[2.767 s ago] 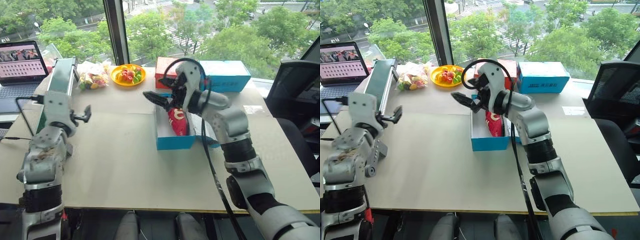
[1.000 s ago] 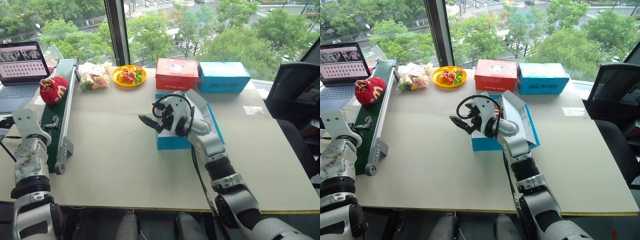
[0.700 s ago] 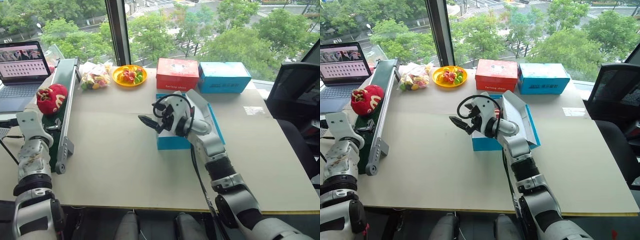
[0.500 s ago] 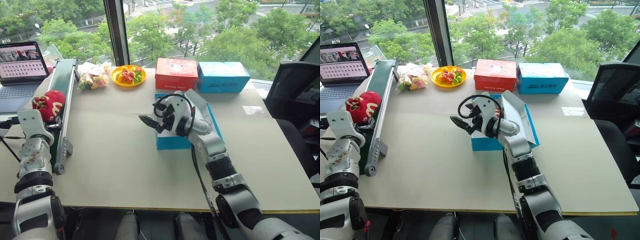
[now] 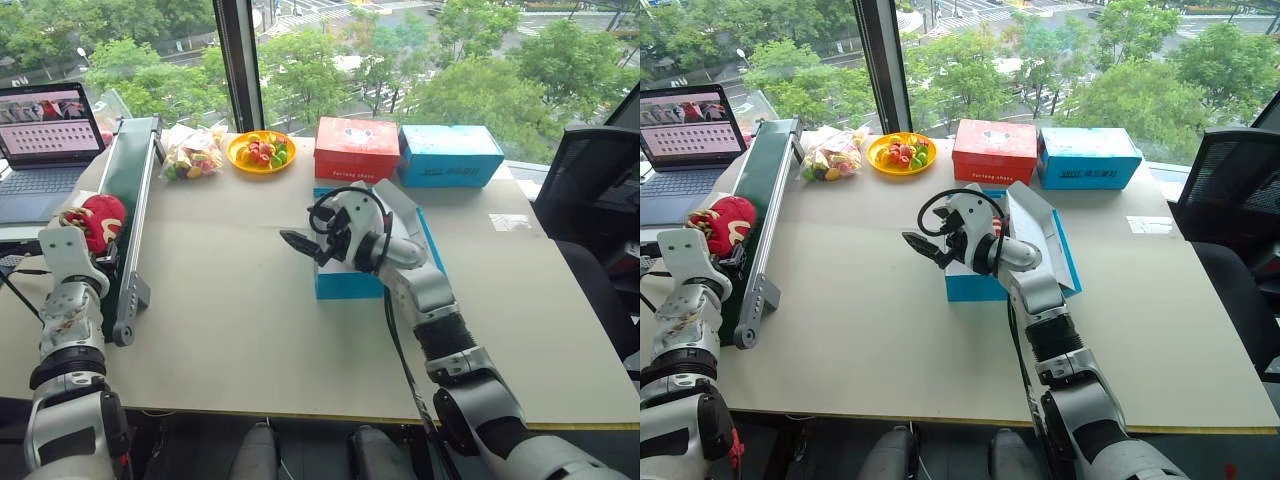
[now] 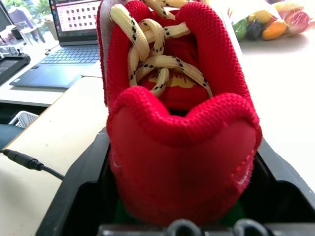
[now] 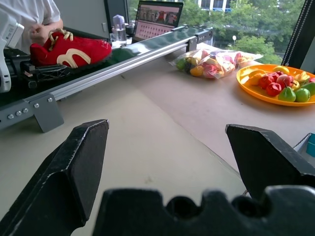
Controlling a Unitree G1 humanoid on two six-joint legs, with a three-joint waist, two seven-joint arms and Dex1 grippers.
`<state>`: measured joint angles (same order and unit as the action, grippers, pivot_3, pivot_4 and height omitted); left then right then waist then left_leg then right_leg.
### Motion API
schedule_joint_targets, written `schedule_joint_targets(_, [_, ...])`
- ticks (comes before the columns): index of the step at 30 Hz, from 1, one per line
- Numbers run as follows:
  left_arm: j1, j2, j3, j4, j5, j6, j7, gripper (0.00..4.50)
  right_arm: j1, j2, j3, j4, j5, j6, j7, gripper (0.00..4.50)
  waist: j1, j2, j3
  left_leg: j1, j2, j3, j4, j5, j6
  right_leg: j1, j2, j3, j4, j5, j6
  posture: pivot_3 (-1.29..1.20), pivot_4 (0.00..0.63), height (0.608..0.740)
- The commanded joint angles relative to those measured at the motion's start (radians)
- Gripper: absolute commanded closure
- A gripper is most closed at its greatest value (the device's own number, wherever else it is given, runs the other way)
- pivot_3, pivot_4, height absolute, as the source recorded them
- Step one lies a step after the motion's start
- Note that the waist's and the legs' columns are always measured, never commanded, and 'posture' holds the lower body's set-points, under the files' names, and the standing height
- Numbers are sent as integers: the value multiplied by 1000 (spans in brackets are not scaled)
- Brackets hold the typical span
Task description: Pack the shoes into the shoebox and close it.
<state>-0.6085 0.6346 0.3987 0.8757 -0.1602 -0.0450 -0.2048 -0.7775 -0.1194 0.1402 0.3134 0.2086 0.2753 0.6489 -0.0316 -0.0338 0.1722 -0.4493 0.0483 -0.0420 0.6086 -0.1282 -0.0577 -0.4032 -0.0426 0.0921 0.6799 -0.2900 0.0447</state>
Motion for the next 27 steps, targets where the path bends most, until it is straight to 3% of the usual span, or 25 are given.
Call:
schedule_joint_targets(1, [-58,-45,-38,-223,-41,14,-39,1867,-47,12,-79,-69,87,65,-9,0,5,0,0,0,0,0,0,0,0,0,0,0,0,0,0,0,150,739])
schedule_joint_targets(6, [-119,-155,-133,-537,-110,150,-105,1867,-122,45,-291,-95,370,309,-64,0,16,-1,1,-5,0,-2,1,0,0,-2,0,-1,0,0,-1,0,150,739])
schedule_joint_targets(12, [-128,-273,-250,-770,-112,307,-75,1867,-229,48,-433,-32,492,414,-202,0,3,-1,1,-4,-1,-3,0,0,0,-1,0,-2,-1,0,-1,0,150,739])
schedule_joint_targets(27, [-125,-504,-364,-1041,-176,556,-9,1867,-213,56,-439,-55,493,375,-251,0,-12,-1,1,-5,-1,-4,0,0,0,-1,0,-1,-2,0,-1,0,150,739])
